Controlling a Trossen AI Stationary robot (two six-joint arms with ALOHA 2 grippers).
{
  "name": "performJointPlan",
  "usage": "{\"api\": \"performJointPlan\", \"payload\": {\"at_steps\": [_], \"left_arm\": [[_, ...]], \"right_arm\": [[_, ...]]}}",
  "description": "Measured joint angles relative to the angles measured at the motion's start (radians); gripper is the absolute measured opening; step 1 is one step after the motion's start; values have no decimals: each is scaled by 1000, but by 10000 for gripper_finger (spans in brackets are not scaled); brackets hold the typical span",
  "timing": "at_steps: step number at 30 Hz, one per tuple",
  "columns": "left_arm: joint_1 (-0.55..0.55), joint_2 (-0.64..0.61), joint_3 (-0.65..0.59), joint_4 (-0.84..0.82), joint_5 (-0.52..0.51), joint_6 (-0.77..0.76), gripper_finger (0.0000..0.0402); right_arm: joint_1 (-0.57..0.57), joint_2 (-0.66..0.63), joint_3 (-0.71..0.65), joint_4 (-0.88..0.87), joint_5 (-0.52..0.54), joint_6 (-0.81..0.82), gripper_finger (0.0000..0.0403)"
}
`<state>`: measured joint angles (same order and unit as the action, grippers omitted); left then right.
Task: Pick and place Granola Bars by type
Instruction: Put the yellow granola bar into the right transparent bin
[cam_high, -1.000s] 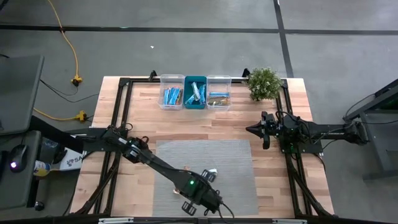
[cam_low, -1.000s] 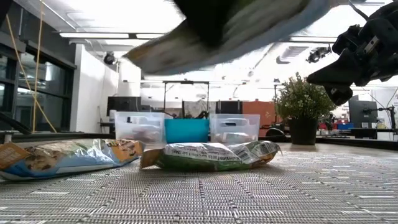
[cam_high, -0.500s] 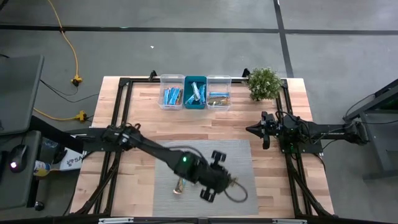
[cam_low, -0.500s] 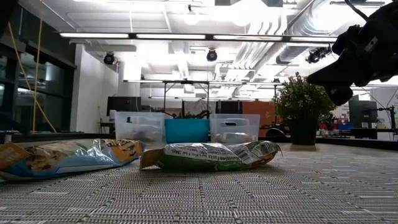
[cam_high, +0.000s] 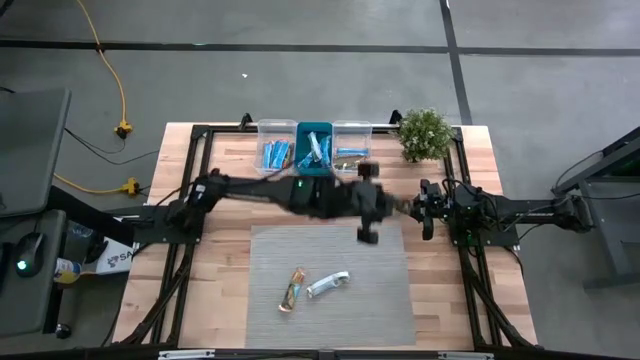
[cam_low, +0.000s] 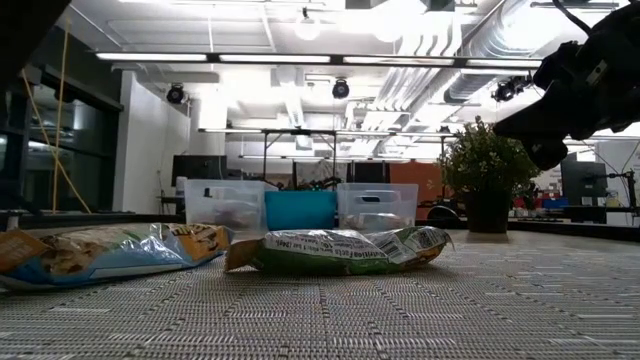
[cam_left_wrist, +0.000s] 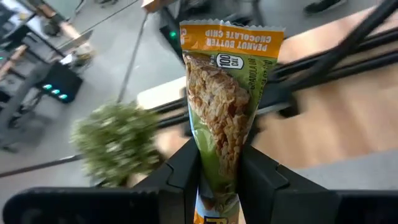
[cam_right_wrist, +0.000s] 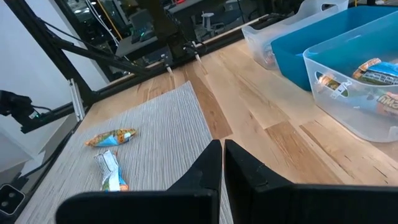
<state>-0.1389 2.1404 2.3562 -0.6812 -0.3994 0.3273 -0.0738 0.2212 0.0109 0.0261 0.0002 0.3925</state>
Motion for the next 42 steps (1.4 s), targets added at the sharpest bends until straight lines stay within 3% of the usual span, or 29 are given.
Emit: {"api": "performJointPlan", "payload": {"at_steps": [8,18,22,30,36,42], "left_arm": [[211,-13,0,-5,14,71,87],[471,-11,-47,-8,319,69,87],[535,-11,-76,-2,392,75,87],[586,1,-179,41,491,138,87],[584,70,-187,34,556,150,87],[584,124,-188,-8,497,148,87]], "right_arm": [[0,1,0,0,0,0,0],[0,1,0,0,0,0,0],[0,1,0,0,0,0,0],[0,1,0,0,0,0,0],[0,1,0,0,0,0,0],[0,1,0,0,0,0,0]]}}
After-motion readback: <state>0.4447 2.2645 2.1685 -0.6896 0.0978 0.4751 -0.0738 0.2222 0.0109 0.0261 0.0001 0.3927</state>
